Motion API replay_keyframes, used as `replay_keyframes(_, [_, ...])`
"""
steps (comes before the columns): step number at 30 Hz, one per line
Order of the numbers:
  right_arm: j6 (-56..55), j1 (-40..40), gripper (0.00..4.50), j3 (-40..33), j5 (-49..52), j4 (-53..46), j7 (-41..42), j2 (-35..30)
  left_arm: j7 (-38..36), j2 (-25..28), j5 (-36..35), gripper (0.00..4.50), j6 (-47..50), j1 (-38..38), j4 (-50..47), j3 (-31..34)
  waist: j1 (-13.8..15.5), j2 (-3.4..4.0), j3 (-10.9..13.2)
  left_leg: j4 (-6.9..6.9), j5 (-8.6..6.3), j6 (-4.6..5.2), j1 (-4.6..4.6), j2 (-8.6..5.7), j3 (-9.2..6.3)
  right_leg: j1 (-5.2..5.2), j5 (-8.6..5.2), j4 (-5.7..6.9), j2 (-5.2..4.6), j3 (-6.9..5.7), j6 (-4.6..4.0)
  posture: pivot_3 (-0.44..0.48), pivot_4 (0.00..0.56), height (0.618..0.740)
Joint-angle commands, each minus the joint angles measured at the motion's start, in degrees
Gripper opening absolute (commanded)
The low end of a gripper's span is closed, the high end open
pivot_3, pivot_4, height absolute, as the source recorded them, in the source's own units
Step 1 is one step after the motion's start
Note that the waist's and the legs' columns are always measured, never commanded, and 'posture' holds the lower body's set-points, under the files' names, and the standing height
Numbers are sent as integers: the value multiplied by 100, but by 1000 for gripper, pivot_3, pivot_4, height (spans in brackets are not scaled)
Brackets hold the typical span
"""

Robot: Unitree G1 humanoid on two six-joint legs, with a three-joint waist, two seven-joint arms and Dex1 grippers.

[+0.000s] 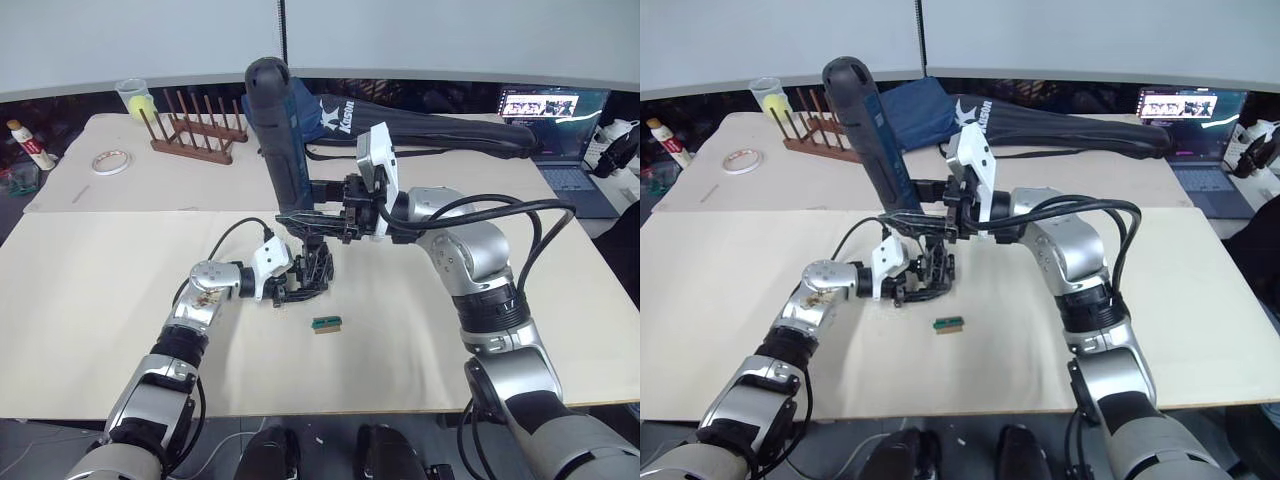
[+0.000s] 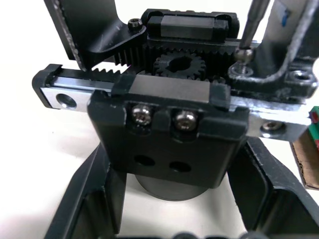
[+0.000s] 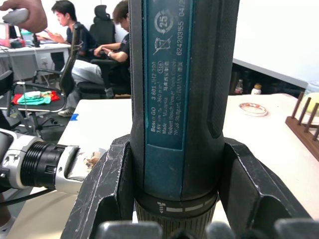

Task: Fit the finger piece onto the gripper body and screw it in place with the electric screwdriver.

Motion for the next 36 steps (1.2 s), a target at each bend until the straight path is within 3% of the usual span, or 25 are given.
replay_keyframes(1, [-124, 83, 1929, -97, 52, -208, 72, -80, 34, 47, 70, 2305, -149, -165, 87, 62, 0, 0, 0, 1, 0, 0, 0, 0, -1, 0, 0, 0, 0, 0, 0, 0, 150, 740])
replay_keyframes(36, [-189, 356, 1929, 61, -89, 698, 148, 143, -25, 33, 107, 2305, -203, -240, 152, 65, -2, -3, -3, 6, -2, 2, 37, 2, -12, 32, 0, -3, 0, 2, -1, 0, 150, 740])
